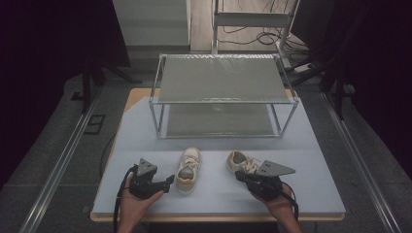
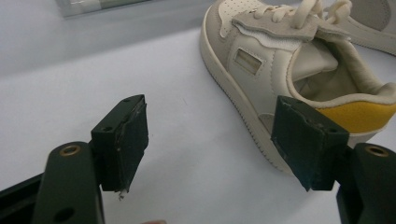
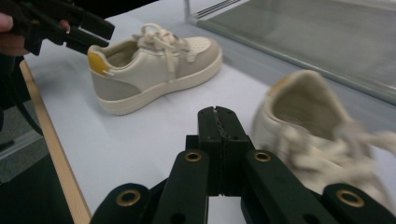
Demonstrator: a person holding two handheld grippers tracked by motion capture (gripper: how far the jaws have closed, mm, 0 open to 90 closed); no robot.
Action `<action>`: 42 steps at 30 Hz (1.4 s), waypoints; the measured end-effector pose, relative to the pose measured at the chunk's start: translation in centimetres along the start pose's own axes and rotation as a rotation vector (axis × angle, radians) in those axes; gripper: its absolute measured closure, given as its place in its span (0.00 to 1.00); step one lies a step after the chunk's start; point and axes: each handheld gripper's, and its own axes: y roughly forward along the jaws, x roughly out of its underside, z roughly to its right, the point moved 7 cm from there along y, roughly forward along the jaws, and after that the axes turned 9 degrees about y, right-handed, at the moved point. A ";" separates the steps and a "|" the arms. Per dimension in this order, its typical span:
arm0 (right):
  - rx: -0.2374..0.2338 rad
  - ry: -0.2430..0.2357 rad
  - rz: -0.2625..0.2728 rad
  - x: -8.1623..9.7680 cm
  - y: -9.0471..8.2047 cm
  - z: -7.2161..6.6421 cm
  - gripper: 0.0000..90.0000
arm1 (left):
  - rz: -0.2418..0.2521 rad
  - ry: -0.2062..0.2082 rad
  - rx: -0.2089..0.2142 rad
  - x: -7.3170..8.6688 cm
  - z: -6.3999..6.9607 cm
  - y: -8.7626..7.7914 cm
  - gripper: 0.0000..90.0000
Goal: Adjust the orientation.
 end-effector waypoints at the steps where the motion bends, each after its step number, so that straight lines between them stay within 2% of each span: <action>1: -0.007 -0.005 -0.007 0.0 0.4 -0.3 0.99 | -0.003 -0.003 -0.002 0.0 -0.1 -0.1 0.30; 2: -0.018 -0.018 -0.016 -0.1 1.4 -0.9 0.99 | -0.012 -0.010 -0.007 0.1 -0.3 -0.1 0.30; 4: -0.020 -0.021 -0.019 -0.2 1.8 -1.1 0.99 | -0.015 -0.018 -0.009 0.2 -0.4 -0.2 0.30; 5: -0.031 -0.020 -0.024 -0.4 2.8 -1.7 0.99 | -0.009 -0.031 -0.013 0.2 -0.6 -0.3 0.30; 8: -0.039 -0.032 -0.037 -0.3 3.7 -2.4 0.99 | -0.007 -0.035 -0.010 0.2 -0.7 -0.5 0.30; 9: -0.041 -0.057 -0.056 -0.1 4.6 -3.0 0.99 | -0.004 -0.037 -0.009 0.2 -0.7 -0.5 0.30; 11: -0.039 -0.067 -0.063 0.1 5.0 -3.3 0.99 | -0.006 -0.038 -0.008 0.2 -0.7 -0.5 0.30; 12: -0.018 -0.112 -0.084 0.4 5.9 -3.9 0.99 | -0.009 -0.048 -0.019 0.3 -0.7 -0.4 0.28; 13: -0.018 -0.112 -0.084 0.4 5.9 -3.9 0.99 | -0.009 -0.048 -0.019 0.3 -0.7 -0.4 0.27; 14: -0.017 -0.139 -0.099 0.5 6.9 -4.5 0.99 | -0.011 -0.054 -0.021 0.3 -0.8 -0.4 0.27; 22: -0.048 -0.169 -0.122 0.2 9.3 -6.1 0.99 | -0.012 -0.068 -0.026 0.5 -1.3 -0.6 0.27; 25: -0.051 -0.170 -0.125 0.2 10.1 -6.5 0.99 | -0.011 -0.076 -0.028 0.6 -1.4 -0.6 0.27; 27: -0.069 -0.152 -0.124 0.1 10.4 -6.8 0.99 | -0.011 -0.078 -0.027 0.6 -1.4 -0.6 0.27; 34: -0.080 -0.167 -0.130 0.1 11.7 -8.0 0.99 | -0.014 -0.081 -0.029 0.7 -1.3 -0.6 0.27; 42: -0.071 -0.148 -0.151 1.0 12.7 -7.8 0.99 | -0.011 -0.094 -0.034 0.9 -1.8 -0.8 0.27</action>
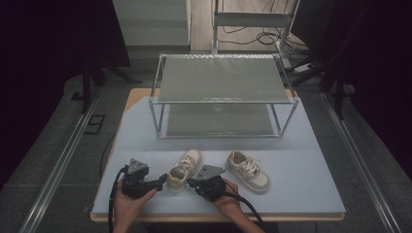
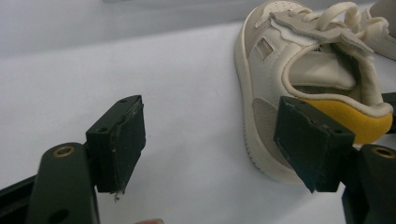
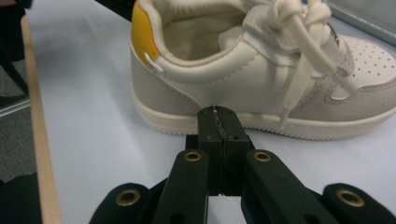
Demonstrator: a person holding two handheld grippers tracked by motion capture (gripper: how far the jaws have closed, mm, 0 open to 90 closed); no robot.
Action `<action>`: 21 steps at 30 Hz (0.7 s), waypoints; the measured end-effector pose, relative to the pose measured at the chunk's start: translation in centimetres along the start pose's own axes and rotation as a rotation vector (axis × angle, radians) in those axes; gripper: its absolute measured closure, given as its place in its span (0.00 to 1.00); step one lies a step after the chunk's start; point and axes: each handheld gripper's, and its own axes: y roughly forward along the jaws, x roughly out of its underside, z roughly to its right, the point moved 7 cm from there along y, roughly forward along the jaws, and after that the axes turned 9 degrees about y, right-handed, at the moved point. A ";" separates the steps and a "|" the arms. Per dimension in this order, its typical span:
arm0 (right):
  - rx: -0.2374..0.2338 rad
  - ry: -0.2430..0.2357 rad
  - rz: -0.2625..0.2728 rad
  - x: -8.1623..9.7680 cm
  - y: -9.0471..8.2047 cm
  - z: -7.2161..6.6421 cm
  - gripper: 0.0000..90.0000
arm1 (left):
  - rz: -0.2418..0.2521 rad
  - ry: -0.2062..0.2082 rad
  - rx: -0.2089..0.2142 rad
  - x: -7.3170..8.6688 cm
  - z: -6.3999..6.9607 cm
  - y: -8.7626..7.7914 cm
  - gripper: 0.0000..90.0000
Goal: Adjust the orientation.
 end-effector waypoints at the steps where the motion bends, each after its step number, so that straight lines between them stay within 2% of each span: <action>1: 0.000 0.000 0.000 0.0 0.0 0.0 0.99 | 0.001 -0.001 -0.004 0.0 -0.1 -0.1 0.27; 7: -0.007 0.018 0.025 -0.3 -1.2 0.1 0.98 | 0.017 -0.018 -0.013 0.0 -0.7 -0.7 0.27; 9: 0.002 0.024 0.048 -0.4 -2.9 0.5 0.97 | 0.021 -0.023 -0.017 0.1 -1.0 -0.8 0.27; 10: 0.002 0.024 0.048 -0.4 -2.9 0.5 0.97 | 0.021 -0.023 -0.017 0.1 -1.0 -0.8 0.27; 11: 0.009 0.030 0.058 -0.3 -3.6 0.7 0.97 | 0.022 -0.025 -0.016 0.1 -1.0 -0.9 0.27; 12: 0.025 0.050 0.074 0.2 -5.1 1.2 0.97 | 0.021 -0.025 -0.017 0.1 -1.1 -0.9 0.27; 13: 0.033 0.058 0.077 0.5 -5.8 1.5 0.97 | 0.021 -0.025 -0.017 0.1 -1.1 -0.9 0.27; 14: 0.044 0.063 0.077 1.0 -6.5 1.9 0.97 | 0.020 -0.025 -0.017 0.1 -1.1 -0.9 0.27; 15: 0.044 0.063 0.077 1.0 -6.5 1.9 0.97 | 0.021 -0.026 -0.017 0.1 -1.1 -0.9 0.27; 16: 0.065 0.081 0.076 2.0 -8.0 2.5 0.97 | 0.022 -0.025 -0.016 0.1 -1.1 -0.9 0.27; 17: 0.065 0.081 0.076 2.0 -8.0 2.5 0.97 | 0.025 -0.025 -0.011 0.1 -1.0 -0.9 0.27; 18: 0.093 0.110 0.086 2.7 -9.3 3.5 0.97 | 0.023 -0.023 -0.009 0.1 -0.9 -0.9 0.27; 20: 0.105 0.147 0.096 3.3 -10.5 4.3 0.97 | 0.023 -0.024 -0.008 0.2 -0.9 -0.9 0.27; 21: 0.105 0.147 0.096 3.3 -10.5 4.3 0.97 | 0.022 -0.024 -0.009 0.2 -0.9 -0.9 0.27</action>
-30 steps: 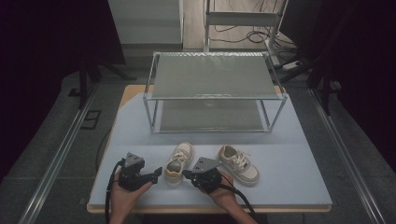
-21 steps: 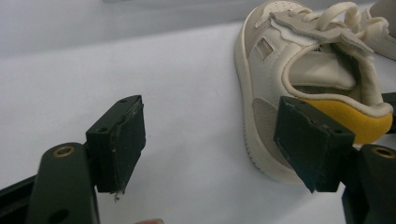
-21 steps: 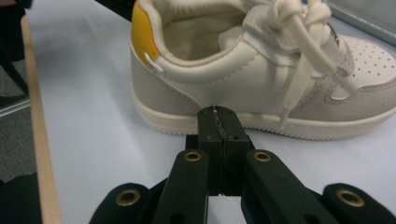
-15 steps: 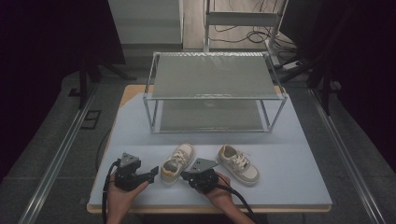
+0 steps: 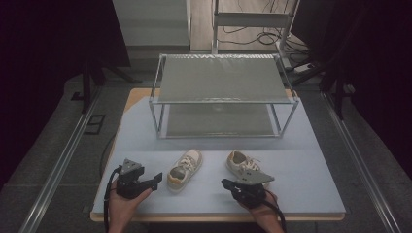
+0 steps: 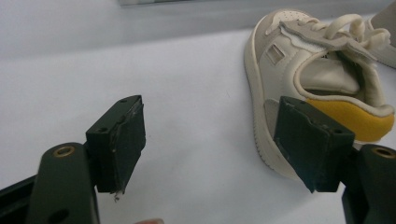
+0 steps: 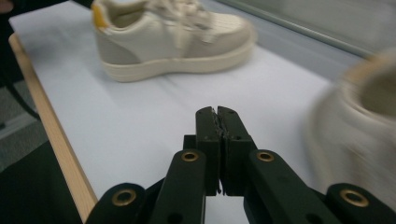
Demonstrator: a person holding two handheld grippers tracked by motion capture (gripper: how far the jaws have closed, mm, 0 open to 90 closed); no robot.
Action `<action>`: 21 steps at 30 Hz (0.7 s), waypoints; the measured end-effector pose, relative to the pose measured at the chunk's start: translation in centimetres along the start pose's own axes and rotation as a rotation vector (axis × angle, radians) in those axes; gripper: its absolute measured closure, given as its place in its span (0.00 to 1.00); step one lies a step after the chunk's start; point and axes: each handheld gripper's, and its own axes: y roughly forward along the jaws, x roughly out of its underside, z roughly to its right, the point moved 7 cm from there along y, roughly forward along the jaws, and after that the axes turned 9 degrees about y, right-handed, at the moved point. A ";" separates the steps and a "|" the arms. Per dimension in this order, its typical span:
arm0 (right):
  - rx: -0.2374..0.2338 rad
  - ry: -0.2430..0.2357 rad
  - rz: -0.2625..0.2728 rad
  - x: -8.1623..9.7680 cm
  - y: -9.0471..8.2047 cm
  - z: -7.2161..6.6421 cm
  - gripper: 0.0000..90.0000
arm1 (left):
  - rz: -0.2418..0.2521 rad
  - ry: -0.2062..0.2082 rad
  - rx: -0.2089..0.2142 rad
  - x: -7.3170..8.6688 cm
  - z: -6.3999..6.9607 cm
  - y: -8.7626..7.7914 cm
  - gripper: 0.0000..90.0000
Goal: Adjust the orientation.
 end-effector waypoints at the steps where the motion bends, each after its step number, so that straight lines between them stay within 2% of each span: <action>1: 0.012 0.009 0.008 0.2 -0.5 0.5 0.97 | -0.001 0.000 -0.002 0.0 0.0 0.0 0.27; 6: 0.075 0.065 0.023 1.9 -3.2 3.1 0.97 | 0.009 -0.006 -0.003 -0.1 -0.3 -0.3 0.27; 7: 0.075 0.065 0.023 1.9 -3.2 3.1 0.97 | 0.009 -0.006 -0.003 -0.1 -0.3 -0.3 0.27; 9: 0.096 0.090 0.019 3.1 -4.0 4.1 0.97 | 0.007 -0.010 -0.004 0.0 -0.5 -0.3 0.27; 14: 0.104 0.113 0.012 3.9 -4.4 4.8 0.97 | 0.009 -0.010 -0.005 0.0 -0.4 -0.5 0.27; 21: 0.115 0.107 0.004 4.0 -4.2 5.1 0.97 | 0.006 -0.006 -0.003 0.0 -0.3 -0.4 0.27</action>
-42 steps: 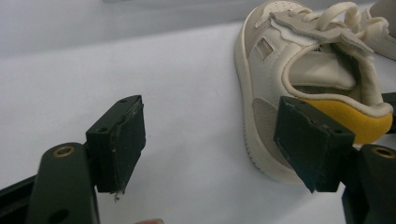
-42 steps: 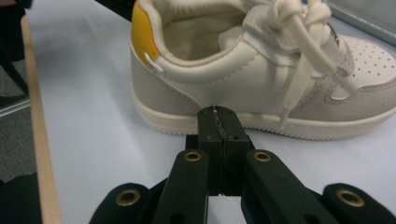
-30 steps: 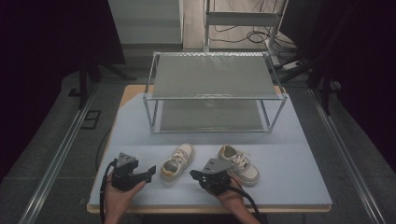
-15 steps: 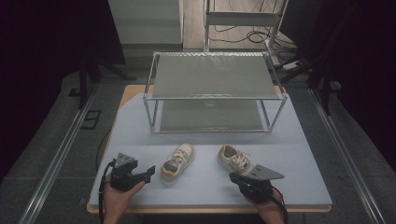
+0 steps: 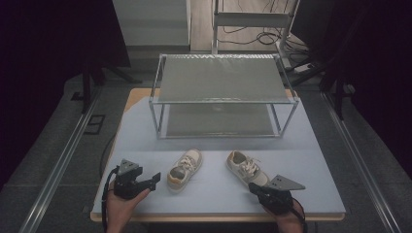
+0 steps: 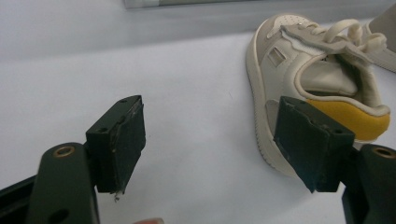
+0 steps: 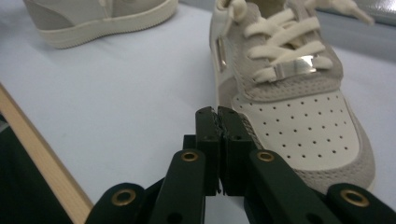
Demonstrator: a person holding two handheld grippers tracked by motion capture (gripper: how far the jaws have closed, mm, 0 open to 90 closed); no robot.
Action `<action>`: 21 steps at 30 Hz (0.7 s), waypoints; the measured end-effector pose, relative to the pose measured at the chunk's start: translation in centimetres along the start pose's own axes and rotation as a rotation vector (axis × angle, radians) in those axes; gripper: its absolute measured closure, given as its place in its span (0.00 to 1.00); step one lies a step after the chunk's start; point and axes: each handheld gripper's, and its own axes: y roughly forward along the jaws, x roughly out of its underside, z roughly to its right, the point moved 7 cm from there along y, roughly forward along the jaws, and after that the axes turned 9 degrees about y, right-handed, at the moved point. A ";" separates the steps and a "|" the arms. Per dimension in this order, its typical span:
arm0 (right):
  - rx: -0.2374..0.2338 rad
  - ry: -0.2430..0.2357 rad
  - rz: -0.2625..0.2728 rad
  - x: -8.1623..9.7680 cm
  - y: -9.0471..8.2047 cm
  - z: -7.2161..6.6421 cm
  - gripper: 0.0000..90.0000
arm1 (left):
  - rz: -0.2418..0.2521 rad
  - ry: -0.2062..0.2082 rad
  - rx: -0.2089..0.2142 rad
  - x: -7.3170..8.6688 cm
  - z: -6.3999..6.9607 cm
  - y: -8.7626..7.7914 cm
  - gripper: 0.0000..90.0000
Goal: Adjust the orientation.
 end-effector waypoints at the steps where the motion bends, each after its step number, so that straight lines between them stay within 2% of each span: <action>1: -0.004 0.006 0.001 0.0 0.0 0.1 0.98 | -0.001 0.000 0.002 0.0 0.0 0.1 0.27; 10: -0.021 0.033 -0.007 0.0 -0.2 0.7 0.99 | -0.003 0.004 0.006 0.1 0.1 0.1 0.27; 12: 0.007 0.052 -0.003 -0.1 -0.6 1.5 0.99 | -0.004 0.002 0.002 0.1 0.0 0.0 0.27; 18: 0.041 0.089 0.016 -0.2 -1.2 3.5 0.99 | -0.009 0.007 0.008 0.2 0.1 0.2 0.27; 21: 0.049 0.102 0.021 -0.3 -1.3 4.1 0.99 | -0.013 0.010 0.007 0.2 0.2 0.2 0.27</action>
